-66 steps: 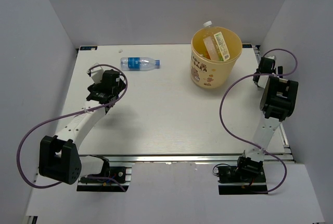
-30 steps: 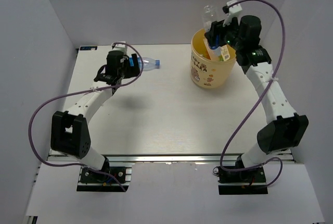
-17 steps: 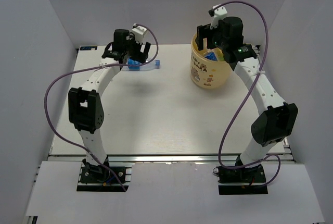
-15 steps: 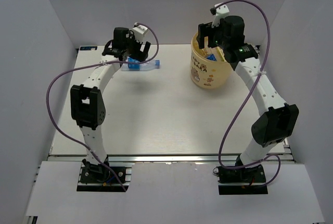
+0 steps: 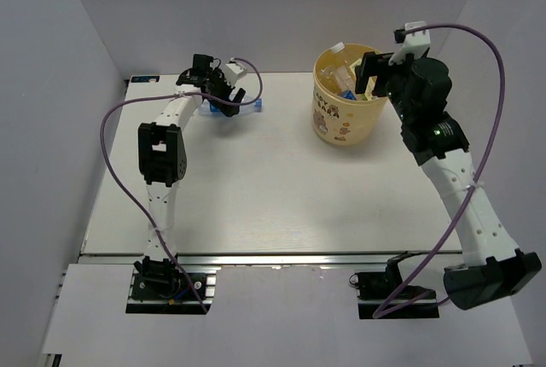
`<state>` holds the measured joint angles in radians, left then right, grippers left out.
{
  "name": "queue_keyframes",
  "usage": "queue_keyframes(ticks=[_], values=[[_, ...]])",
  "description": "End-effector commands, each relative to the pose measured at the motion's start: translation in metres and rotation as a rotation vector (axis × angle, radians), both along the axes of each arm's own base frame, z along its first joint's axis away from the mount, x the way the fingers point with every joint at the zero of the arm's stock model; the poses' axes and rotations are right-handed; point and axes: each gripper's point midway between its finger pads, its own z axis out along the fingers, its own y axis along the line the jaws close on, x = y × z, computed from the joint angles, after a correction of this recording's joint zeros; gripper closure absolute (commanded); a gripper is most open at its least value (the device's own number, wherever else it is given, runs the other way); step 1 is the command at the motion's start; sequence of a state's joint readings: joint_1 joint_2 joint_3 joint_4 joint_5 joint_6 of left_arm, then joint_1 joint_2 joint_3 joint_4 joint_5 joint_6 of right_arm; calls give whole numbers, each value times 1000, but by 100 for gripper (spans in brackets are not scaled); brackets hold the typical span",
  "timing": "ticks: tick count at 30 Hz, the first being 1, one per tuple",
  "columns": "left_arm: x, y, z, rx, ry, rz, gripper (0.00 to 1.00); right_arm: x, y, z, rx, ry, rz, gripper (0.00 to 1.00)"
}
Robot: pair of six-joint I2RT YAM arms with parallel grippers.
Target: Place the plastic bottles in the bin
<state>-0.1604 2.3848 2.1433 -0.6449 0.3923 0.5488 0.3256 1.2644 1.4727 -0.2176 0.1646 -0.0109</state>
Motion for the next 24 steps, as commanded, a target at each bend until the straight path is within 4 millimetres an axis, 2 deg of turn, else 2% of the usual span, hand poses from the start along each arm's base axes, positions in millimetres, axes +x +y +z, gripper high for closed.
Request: queue_keyframes(ticks=[1,2,3,5,6,9,12,15,16,19,24], values=[[8,2,7,19,-41,-23,2,-12,-10,9,79,-63,-46,11],[10,1,0,17,-38,-11,2,-14,-9,5,84,-65,-34,11],[8,0,-12,14,-14,-22,2,-14,-6,-12,80,-42,-22,11],[5,-3,-23,-5,11,-22,2,-17,-2,-21,86,-34,3,11],[4,-4,-29,-3,17,-21,2,-18,1,-35,88,-3,14,11],[5,0,-34,10,18,0,3,-22,9,-52,117,37,56,11],[19,13,-32,60,-38,63,2,-28,15,-69,127,82,90,11],[32,21,-37,106,-81,95,2,-34,17,-76,122,119,105,11],[34,23,-45,117,-80,96,2,-36,16,-75,121,117,107,11],[46,27,-45,146,-113,109,2,-39,12,-78,115,129,89,11],[49,29,-54,153,-112,110,2,-40,6,-78,118,119,57,11]])
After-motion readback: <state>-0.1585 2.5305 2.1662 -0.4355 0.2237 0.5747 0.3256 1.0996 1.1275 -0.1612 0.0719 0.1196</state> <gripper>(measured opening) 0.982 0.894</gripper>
